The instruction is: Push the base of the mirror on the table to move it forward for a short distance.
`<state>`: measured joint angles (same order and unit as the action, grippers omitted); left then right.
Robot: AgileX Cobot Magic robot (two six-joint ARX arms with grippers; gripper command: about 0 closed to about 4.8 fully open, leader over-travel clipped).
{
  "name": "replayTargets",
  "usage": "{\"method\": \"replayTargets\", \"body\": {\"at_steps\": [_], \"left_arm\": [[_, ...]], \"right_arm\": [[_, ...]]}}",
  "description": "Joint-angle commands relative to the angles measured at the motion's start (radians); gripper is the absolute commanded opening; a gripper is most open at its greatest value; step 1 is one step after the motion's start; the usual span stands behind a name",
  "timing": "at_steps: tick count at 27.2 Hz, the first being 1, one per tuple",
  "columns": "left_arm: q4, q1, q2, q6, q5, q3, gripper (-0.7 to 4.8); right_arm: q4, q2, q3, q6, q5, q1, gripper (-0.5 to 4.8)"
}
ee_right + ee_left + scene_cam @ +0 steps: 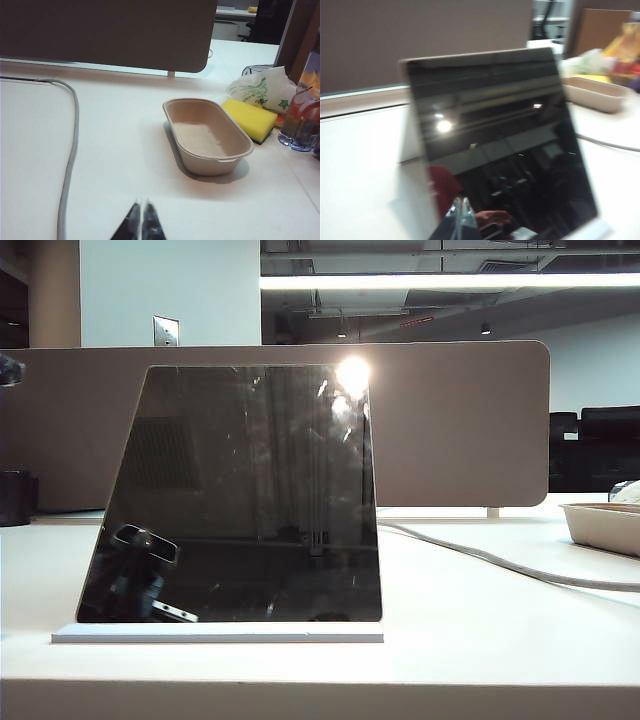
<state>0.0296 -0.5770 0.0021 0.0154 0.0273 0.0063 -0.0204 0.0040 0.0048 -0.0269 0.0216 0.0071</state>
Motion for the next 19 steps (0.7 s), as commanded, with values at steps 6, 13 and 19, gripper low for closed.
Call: {"method": "replayTargets", "body": {"at_steps": [6,13,19], "left_arm": [[0.010,-0.082,0.000,-0.004,-0.005,0.001,-0.01],[0.010,-0.082,0.000,-0.004,-0.005,0.001,-0.01],[0.010,-0.082,0.000,-0.004,-0.005,0.001,-0.01]], "right_arm": [[0.024,0.000,0.001,0.000,0.000,0.001,0.22],[0.079,0.000,0.001,0.381,0.158,0.002,0.21],[0.152,0.000,0.001,0.578,0.459,0.004,-0.08]]}}
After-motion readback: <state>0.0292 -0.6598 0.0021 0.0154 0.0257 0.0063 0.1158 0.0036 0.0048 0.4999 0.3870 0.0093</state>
